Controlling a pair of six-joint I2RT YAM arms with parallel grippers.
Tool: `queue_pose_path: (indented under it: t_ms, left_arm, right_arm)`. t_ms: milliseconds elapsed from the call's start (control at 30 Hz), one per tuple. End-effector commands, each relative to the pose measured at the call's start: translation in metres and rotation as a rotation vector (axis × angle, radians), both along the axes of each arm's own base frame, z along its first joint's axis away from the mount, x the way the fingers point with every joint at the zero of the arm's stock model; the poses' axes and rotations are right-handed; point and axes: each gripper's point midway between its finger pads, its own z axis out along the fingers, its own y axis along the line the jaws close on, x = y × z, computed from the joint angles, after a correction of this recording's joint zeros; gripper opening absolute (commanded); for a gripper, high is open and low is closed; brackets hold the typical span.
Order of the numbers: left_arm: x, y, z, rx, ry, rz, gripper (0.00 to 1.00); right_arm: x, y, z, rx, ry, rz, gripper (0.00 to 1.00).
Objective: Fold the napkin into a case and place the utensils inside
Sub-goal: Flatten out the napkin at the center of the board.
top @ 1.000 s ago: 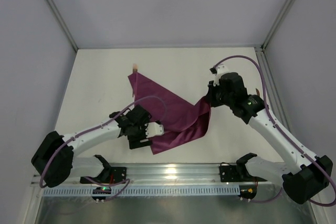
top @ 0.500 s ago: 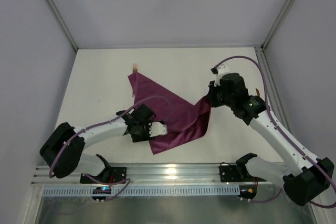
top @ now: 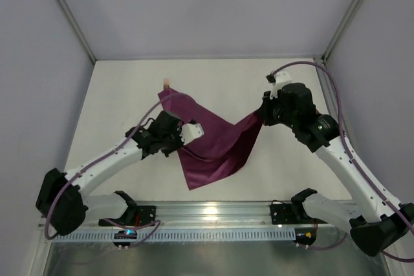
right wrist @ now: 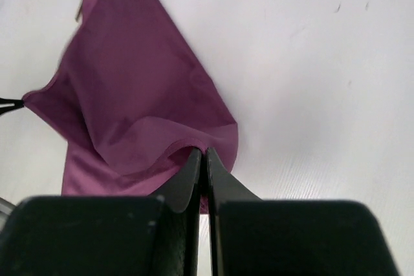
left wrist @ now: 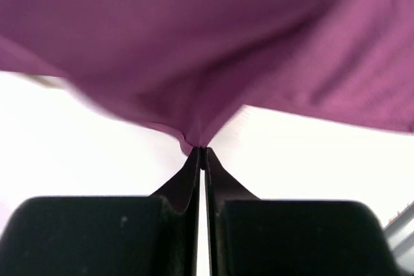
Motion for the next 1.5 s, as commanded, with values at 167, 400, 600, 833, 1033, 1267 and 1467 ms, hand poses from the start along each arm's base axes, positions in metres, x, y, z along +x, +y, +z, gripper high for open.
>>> queue_pose_path:
  t_ms: [167, 400, 600, 833, 1033, 1267, 1467]
  left_arm:
    - [0.023, 0.029, 0.22, -0.271, -0.362, 0.293, 0.0]
    - [0.002, 0.077, 0.345, -0.372, -0.6, 0.409, 0.0]
    - [0.011, 0.089, 0.407, -0.419, -0.787, 0.442, 0.0]
    - [0.098, 0.039, 0.402, -0.398, -0.744, 0.398, 0.0]
    - [0.182, 0.062, 0.418, -0.464, -0.783, 0.545, 0.0]
    - [0.256, 0.063, 0.432, -0.516, -0.865, 0.621, 0.0]
    - [0.27, 0.054, 0.443, -0.577, -0.903, 0.577, 0.0]
  right_arm:
    - [-0.042, -0.031, 0.182, 0.139, -0.397, -0.019, 0.03]
    - [-0.091, -0.045, 0.254, 0.208, -0.526, 0.036, 0.03]
    - [-0.065, -0.054, 0.246, 0.132, -0.479, -0.062, 0.03]
    - [0.025, -0.042, 0.238, 0.025, -0.437, -0.135, 0.03]
    - [0.108, -0.058, 0.247, 0.066, -0.454, -0.166, 0.03]
    - [0.205, -0.096, 0.262, 0.08, -0.507, -0.259, 0.03]
    - [0.21, -0.119, 0.313, 0.13, -0.691, -0.265, 0.03]
